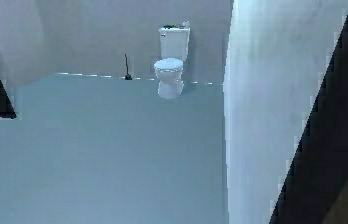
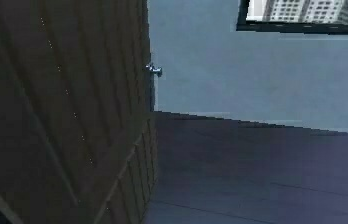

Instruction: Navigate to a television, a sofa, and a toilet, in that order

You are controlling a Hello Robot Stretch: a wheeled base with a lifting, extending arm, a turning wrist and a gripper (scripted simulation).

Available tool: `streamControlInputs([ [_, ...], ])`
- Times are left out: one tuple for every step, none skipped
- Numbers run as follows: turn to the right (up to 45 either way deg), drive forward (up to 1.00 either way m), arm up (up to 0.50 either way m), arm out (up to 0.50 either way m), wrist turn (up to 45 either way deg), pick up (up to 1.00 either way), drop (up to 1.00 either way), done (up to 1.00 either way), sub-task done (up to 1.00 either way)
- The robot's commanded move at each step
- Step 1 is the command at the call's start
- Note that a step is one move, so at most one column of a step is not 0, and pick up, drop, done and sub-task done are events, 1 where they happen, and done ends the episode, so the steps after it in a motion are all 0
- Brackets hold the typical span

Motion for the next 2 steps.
streamControlInputs([
  [0.0, 1.0, 0.0, 0.0, 0.0, 0.0, 0.0, 0.0, 0.0],
  [3.0, 0.0, 0.0, 0.0, 0.0, 0.0, 0.0, 0.0, 0.0],
])
